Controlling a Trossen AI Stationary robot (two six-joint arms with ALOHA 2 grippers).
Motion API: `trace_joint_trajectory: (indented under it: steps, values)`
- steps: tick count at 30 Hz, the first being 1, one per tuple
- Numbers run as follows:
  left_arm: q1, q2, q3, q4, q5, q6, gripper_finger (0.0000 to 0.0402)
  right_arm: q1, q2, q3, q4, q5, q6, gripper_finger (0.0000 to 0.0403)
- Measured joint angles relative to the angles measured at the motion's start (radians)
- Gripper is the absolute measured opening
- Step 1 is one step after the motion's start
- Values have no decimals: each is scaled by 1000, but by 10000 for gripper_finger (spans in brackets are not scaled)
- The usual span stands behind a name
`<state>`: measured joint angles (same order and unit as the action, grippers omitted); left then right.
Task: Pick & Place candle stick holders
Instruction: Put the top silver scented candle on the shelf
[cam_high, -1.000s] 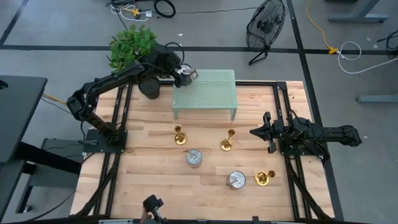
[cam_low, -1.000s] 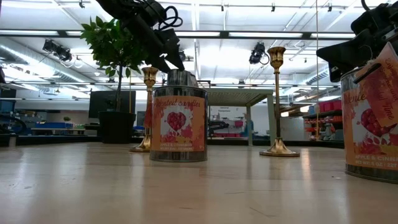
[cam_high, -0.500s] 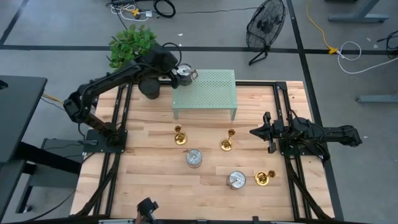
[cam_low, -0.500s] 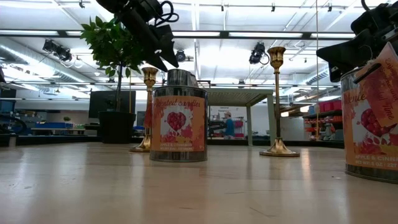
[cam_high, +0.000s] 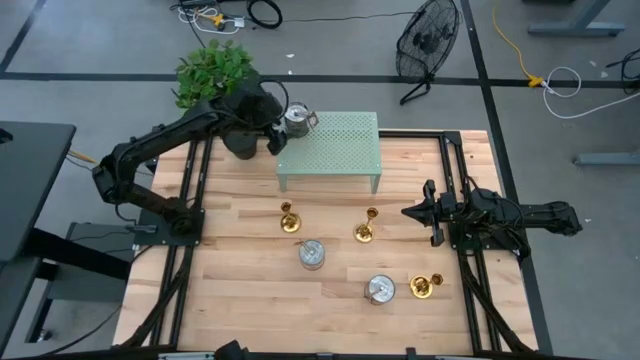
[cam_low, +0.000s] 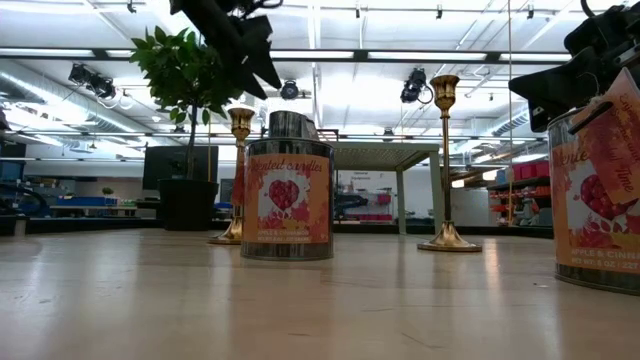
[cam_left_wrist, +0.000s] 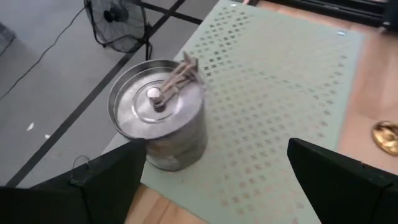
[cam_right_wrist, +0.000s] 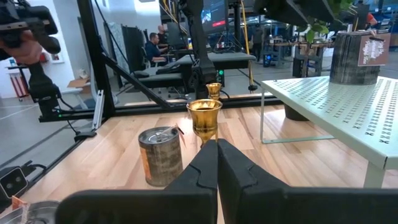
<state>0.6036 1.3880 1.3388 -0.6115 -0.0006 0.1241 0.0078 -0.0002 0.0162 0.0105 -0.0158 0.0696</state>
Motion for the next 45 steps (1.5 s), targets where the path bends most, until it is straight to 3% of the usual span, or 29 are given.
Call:
trace_joint_trajectory:
  steps: [17, 45]
  values:
    - [-137, -69, -8, -255, 4, 3, 399, 0, 0, 0, 0, 0, 0, 3]
    - [-260, -194, -328, -157, 84, -36, 399, 0, 0, 0, 0, 0, 0, 3]
